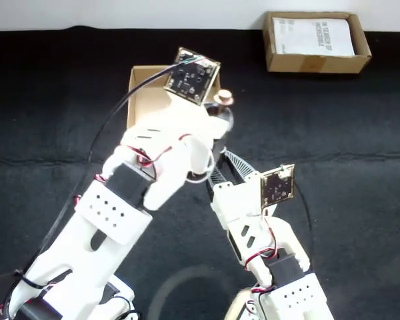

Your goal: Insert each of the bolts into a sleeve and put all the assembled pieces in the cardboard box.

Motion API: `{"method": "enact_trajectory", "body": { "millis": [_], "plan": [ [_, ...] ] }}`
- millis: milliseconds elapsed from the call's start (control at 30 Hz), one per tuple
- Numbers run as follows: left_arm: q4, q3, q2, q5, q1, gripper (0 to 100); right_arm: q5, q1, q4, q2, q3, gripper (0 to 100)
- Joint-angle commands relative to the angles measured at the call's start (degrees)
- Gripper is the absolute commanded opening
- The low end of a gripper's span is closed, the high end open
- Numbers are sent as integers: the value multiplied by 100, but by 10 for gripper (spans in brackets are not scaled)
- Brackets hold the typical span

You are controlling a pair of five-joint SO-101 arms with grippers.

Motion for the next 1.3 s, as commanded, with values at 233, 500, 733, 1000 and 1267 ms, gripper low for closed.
{"method": "enact_trajectory", "body": {
  "millis": [233, 500, 733, 1000, 1267],
  "plan": [
    [-114, -40, -101, 448, 57, 8, -62, -22, -127, -84, -22, 7],
    [-105, -4, -92, 466, 66, 8, -62, -13, -127, -84, -22, 7],
    [1301, 4, -92, 466, 22, 8, -62, 189, -127, -84, -31, 7],
    [1960, -22, -101, 466, 66, 8, -62, 435, -127, -84, -66, 7],
    [2400, -57, -101, 466, 22, 175, -62, 453, -127, -84, -75, 7]
  ]
}}
